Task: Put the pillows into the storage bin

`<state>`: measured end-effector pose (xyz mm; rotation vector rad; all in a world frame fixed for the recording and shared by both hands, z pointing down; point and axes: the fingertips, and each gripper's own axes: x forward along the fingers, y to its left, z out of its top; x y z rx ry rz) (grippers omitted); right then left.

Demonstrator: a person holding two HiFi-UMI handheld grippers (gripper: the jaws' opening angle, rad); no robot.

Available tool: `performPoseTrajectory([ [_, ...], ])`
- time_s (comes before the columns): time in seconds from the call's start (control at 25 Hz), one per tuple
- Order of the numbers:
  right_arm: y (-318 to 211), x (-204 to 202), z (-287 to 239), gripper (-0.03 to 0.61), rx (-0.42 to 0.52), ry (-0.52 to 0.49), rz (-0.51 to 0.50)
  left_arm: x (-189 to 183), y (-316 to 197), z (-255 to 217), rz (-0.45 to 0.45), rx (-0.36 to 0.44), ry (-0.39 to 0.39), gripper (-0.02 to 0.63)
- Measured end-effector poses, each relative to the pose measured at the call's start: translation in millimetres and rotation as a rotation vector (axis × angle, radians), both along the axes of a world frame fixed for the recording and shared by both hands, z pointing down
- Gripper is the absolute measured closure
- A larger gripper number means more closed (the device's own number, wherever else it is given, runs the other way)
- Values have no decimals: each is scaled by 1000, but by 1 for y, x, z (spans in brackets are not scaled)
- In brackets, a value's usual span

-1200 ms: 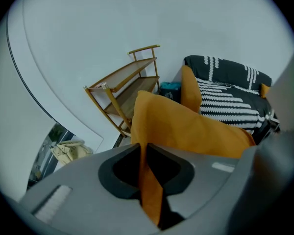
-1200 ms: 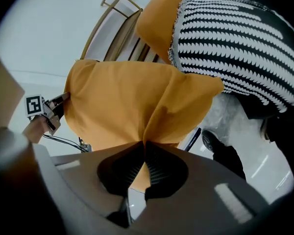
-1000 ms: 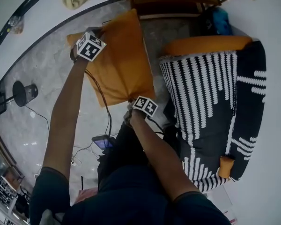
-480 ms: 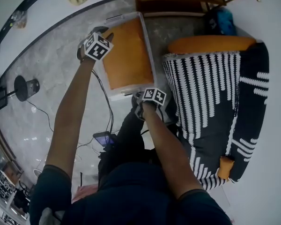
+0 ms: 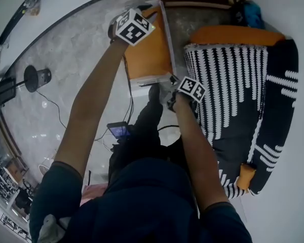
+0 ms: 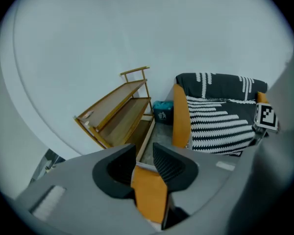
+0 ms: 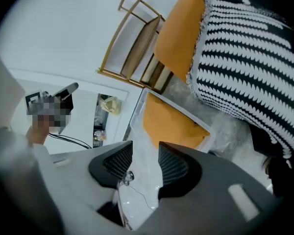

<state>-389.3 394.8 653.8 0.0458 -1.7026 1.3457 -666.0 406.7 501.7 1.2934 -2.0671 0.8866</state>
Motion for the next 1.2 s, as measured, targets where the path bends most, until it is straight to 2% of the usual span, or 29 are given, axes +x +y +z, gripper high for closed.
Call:
performPoseTrajectory([
  [0.04,-13,0,-10,426,26,-27,3,6,-12,-10,15,14,-9,503],
  [0.12,-43,1,-32,559,88,-85,13,19,-37,-31,46,42,-26,506],
  [0.36,-165,22,-105,566,261,-255,140,74,-127,-92,181,114,-67,511],
  [0.56,-274,79,-168,565,392,-342,321,136,-217,-151,334,185,-115,514],
  [0.8,-387,191,-224,563,509,-387,587,242,-348,-216,579,292,-149,515],
  [0.92,-434,256,-241,563,537,-401,694,307,-408,-236,681,310,-145,515],
  [1.04,-483,338,-253,563,575,-403,823,389,-474,-249,806,318,-142,515],
  [1.2,-535,462,-254,561,630,-367,1036,517,-560,-246,1028,337,-117,517],
])
